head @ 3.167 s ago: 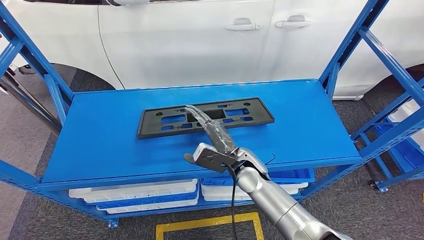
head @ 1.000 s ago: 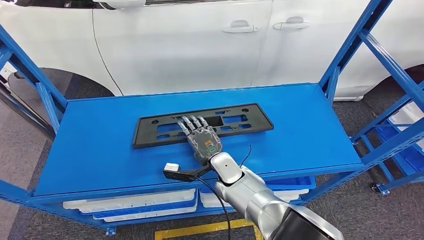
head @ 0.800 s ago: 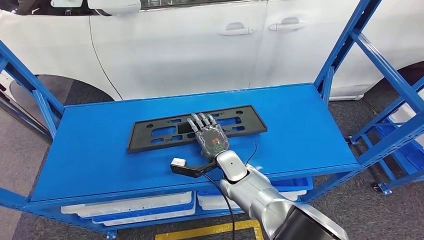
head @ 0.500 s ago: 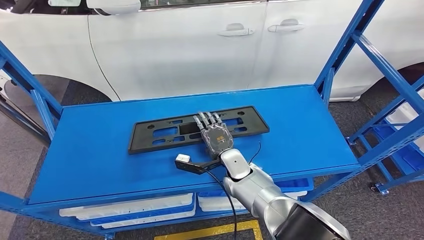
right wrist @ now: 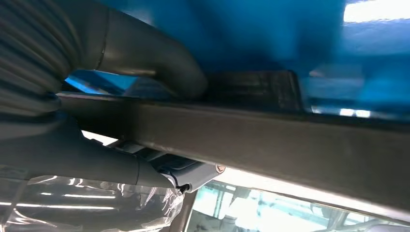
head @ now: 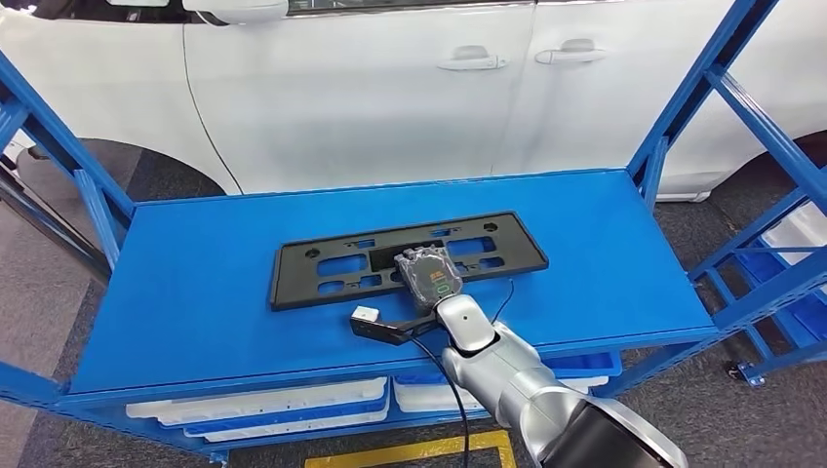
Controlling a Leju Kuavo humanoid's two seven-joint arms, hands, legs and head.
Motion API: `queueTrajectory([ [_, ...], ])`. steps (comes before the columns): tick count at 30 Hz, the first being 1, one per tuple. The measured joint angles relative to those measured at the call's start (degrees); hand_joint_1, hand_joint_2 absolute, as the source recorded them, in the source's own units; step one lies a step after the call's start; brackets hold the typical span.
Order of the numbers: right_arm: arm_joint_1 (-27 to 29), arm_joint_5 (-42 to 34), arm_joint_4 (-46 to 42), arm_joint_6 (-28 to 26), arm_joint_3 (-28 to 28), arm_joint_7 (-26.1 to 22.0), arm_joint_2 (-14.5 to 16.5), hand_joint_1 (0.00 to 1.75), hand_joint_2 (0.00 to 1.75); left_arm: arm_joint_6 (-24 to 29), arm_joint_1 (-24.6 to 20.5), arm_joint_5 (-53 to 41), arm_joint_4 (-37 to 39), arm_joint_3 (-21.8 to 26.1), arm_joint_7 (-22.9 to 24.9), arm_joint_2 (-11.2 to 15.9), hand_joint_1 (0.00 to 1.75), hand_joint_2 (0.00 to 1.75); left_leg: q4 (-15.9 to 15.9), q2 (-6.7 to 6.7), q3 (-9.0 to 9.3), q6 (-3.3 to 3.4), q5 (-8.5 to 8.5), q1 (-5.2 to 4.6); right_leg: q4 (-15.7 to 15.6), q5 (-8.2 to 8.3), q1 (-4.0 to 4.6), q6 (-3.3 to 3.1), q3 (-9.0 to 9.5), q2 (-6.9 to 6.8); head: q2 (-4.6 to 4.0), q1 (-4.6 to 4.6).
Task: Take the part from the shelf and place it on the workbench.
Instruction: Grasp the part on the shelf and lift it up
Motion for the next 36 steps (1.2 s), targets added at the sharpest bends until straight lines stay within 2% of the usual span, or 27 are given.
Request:
queueTrajectory([
  [2,-0.05,0.2,-0.02,0.02,-0.07,-0.03,-0.02,1.75,1.75,0.0,-0.05,-0.01,0.01,-0.01,0.01,-0.03,0.0,0.0,-0.28,0.01,0.16,-0.65,0.02,-0.01,-0.47,0.17,0.0,-0.32,0.23,-0.03,-0.01,0.1],
  [4,-0.08,0.5,-0.07,0.01,-0.26,0.01,-0.02,1.75,1.75,0.0,-0.13,-0.01,0.01,-0.02,-0.02,-0.02,0.0,0.0,0.77,0.07,-0.04,-1.18,-0.96,-0.09,-1.64,0.63,-0.39,-0.7,1.02,-0.17,-0.01,0.02],
  [5,-0.1,0.73,-0.08,0.01,-0.36,0.03,-0.02,1.75,1.75,-0.01,-0.18,0.01,0.01,-0.02,-0.02,-0.01,0.0,0.0,2.92,0.1,-0.92,-1.4,-2.29,-0.11,-2.17,0.85,-0.6,-0.87,1.37,-0.26,-0.01,-0.08],
  [7,-0.06,1.26,-0.09,0.0,-0.46,0.05,-0.02,1.75,1.75,-0.09,-0.22,0.03,0.01,-0.02,-0.08,-0.01,0.0,0.0,10.02,0.15,-4.21,-1.78,-5.77,0.08,-2.28,0.93,-0.56,-1.11,1.44,-0.36,0.0,-0.2],
  [8,0.05,1.5,-0.09,-0.05,-0.55,0.04,-0.02,1.75,1.75,-0.16,-0.22,0.02,0.01,-0.03,-0.29,-0.01,0.0,0.0,13.32,0.15,-5.86,-1.98,-6.9,0.18,-2.17,0.89,-0.52,-1.15,1.37,-0.36,-0.01,-0.21],
  [9,0.18,1.66,-0.1,-0.17,-0.7,0.01,-0.02,1.75,1.75,-0.24,-0.21,-0.02,0.01,-0.07,-0.67,0.02,0.0,0.0,14.92,0.16,-6.73,-2.16,-6.99,0.27,-2.04,0.82,-0.49,-1.14,1.32,-0.34,-0.01,-0.21],
  [10,0.27,1.72,-0.12,-0.34,-0.94,-0.05,-0.02,1.75,1.75,-0.29,-0.23,-0.07,0.01,-0.15,-1.16,0.06,0.0,0.0,14.31,0.18,-6.53,-2.31,-5.98,0.37,-1.85,0.71,-0.52,-1.05,1.3,-0.32,-0.01,-0.21],
  [12,0.32,1.74,-0.2,-0.78,-1.46,-0.23,-0.02,1.75,1.75,-0.49,-0.32,-0.17,0.01,-0.38,-2.25,0.17,0.0,0.87,7.55,0.29,-3.31,-2.54,-2.27,0.61,-1.18,0.29,-0.66,-0.64,1.23,-0.25,-0.01,-0.24],
  [14,0.31,1.75,-0.37,-1.41,-2.09,-0.57,-0.07,1.75,1.75,-0.79,-0.45,-0.23,0.02,-0.62,-3.37,0.2,0.0,1.75,1.71,0.18,-0.44,-2.12,-0.38,0.63,-0.25,-0.21,-0.51,-0.02,0.85,-0.11,-0.01,-0.33],
  [15,0.33,1.81,-0.53,-1.92,-2.56,-0.86,-0.09,1.75,1.75,-0.92,-0.48,-0.24,0.03,-0.78,-3.92,0.19,0.0,1.75,0.68,0.09,-0.01,-1.7,-0.34,0.57,0.06,-0.31,-0.38,0.27,0.62,-0.03,-0.01,-0.33],
  [18,0.4,2.08,-1.21,-3.59,-4.46,-1.85,-0.18,1.75,1.75,-1.02,-0.51,-0.07,0.03,-1.19,-5.02,0.17,0.0,1.75,0.65,-0.01,-0.24,-0.32,-0.16,0.41,0.41,-0.43,-0.5,1.02,0.24,0.12,-0.01,-0.25],
  [19,0.39,2.13,-1.48,-3.88,-5.13,-2.06,-0.21,1.75,1.75,-1.01,-0.54,0.02,0.03,-1.25,-5.21,0.16,0.0,1.75,0.56,0.02,-0.26,0.03,-0.04,0.43,1.31,-1.12,-0.63,1.31,-0.16,0.09,-0.01,-0.16],
  [21,0.39,2.15,-1.91,-4.18,-6.23,-2.42,-0.25,1.75,1.75,-0.9,-0.59,0.18,0.03,-1.3,-5.37,0.18,0.0,1.75,0.46,0.07,-0.36,0.52,0.12,0.49,6.65,-4.25,-0.85,1.87,-2.58,0.02,-0.01,0.02],
  [23,0.71,1.51,-2.32,-4.86,-7.18,-3.62,-0.34,1.75,1.75,-0.69,-0.58,0.37,0.03,-1.31,-5.22,0.19,0.0,1.75,0.47,0.07,-0.51,0.69,0.14,0.41,14.47,-7.56,-0.94,2.18,-6.36,-0.01,-0.01,0.08],
  [24,1.03,0.4,-2.79,-5.53,-7.86,-5.17,-0.41,1.75,1.75,-0.56,-0.54,0.49,0.03,-1.3,-5.05,0.19,0.0,1.75,0.48,0.05,-0.53,0.71,0.14,0.36,16.68,-7.98,-0.94,2.17,-7.52,-0.02,-0.01,0.09],
  [25,1.41,-1.51,-3.7,-6.18,-8.76,-7.45,-0.48,1.75,1.75,-0.42,-0.48,0.67,0.03,-1.3,-4.84,0.18,0.0,1.75,0.49,0.02,-0.52,0.71,0.13,0.32,16.61,-7.26,-0.91,2.02,-7.58,-0.01,-0.01,0.1],
  [26,1.87,-4.4,-5.34,-6.39,-9.94,-10.47,-0.52,1.75,1.75,-0.32,-0.42,0.87,0.03,-1.28,-4.66,0.17,0.0,1.75,0.49,0.0,-0.46,0.69,0.12,0.27,14.11,-5.56,-0.83,1.71,-6.47,0.0,0.0,0.11],
  [28,3.13,-14.11,-11.17,-3.57,-12.8,-18.38,-0.57,1.75,1.75,-0.33,-0.31,1.5,0.03,-1.27,-4.9,0.07,0.0,1.75,0.47,0.03,-0.32,0.55,0.03,0.12,5.74,-1.75,-0.43,0.65,-2.47,0.04,0.0,0.05],
  [29,4.19,-21.0,-15.41,-0.44,-14.3,-22.7,-0.65,1.75,1.75,-0.46,-0.27,1.93,0.04,-1.24,-5.33,0.0,0.0,1.75,0.44,0.04,-0.28,0.38,-0.01,0.08,2.47,-0.64,-0.17,0.2,-0.92,-0.03,0.0,0.04],
  [30,5.6,-29.41,-20.6,3.51,-15.73,-27.13,-0.86,1.75,1.75,-0.71,-0.2,2.54,0.04,-1.14,-5.85,-0.06,0.0,1.75,0.4,0.05,-0.25,0.15,-0.06,0.11,0.63,-0.24,0.08,-0.14,-0.04,-0.11,-0.01,0.04],
  [32,9.34,-48.52,-33.07,12.03,-18.33,-33.95,-1.78,1.75,1.75,-1.49,0.1,3.98,0.05,-0.67,-6.77,-0.09,0.0,1.75,0.07,0.02,0.02,-0.45,-0.08,0.2,-0.18,-0.3,0.3,-0.46,0.34,-0.33,0.0,0.13],
  [34,13.86,-65.69,-45.98,20.47,-20.44,-37.39,-3.37,1.75,1.75,-2.36,0.55,5.33,0.05,0.11,-7.6,0.03,0.0,1.75,0.48,0.1,0.13,-0.91,-0.72,0.18,-1.21,0.02,-0.07,-0.7,1.08,-0.63,0.0,0.07],
  [35,16.2,-71.85,-51.7,24.22,-21.28,-38.43,-4.34,1.75,1.75,-2.64,0.75,5.82,0.06,0.49,-7.99,0.11,0.0,1.75,1.94,0.14,-0.39,-1.06,-1.85,0.13,-1.75,0.22,-0.29,-0.83,1.44,-0.84,0.0,0.0],
  [36,18.43,-76.42,-56.78,27.54,-21.96,-39.49,-5.38,1.75,1.75,-2.82,0.95,6.14,0.07,0.81,-8.33,0.19,0.0,1.75,4.68,0.2,-1.53,-1.16,-3.6,0.18,-2.06,0.35,-0.45,-0.92,1.66,-1.03,-0.01,-0.04],
])
